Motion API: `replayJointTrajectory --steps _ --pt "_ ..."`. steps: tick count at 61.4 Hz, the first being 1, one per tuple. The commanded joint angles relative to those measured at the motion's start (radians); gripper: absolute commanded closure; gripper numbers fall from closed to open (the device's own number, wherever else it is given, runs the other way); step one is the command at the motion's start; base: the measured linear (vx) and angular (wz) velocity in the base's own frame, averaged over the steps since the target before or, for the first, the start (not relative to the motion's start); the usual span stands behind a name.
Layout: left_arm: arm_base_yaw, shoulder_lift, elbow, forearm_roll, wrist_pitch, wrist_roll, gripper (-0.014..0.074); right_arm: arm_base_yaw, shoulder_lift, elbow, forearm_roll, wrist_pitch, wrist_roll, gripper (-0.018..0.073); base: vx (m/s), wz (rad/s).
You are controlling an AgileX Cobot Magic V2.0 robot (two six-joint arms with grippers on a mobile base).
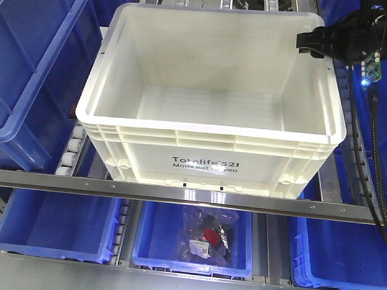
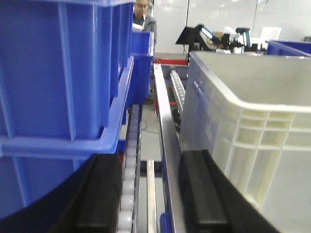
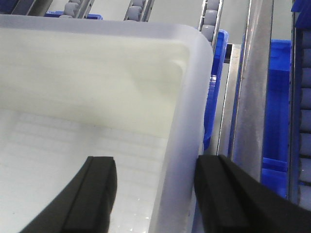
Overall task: Place moving items into box and shelve
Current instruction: 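Open the left gripper and withdraw it from the crate rim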
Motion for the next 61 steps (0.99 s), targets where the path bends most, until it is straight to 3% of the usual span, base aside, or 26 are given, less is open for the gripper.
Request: replayJointTrajectory --steps 1,18,61 --pt "0.000 -0.022 0.018 -0.007 -0.015 0.015 0.0285 0.004 -0.044 -0.037 0.023 -0.064 -0.011 0.0146 0.00 0.00" --pt "0.000 -0.023 0.018 -0.002 0.004 0.107 0.0605 0.004 -0.044 -0.037 0.023 -0.057 -0.011 0.0146 0.00 0.00" --pt "0.000 -0.022 0.016 -0.002 0.004 0.095 0.0604 0.004 -0.044 -0.037 0.023 -0.059 -0.011 0.0146 0.00 0.00"
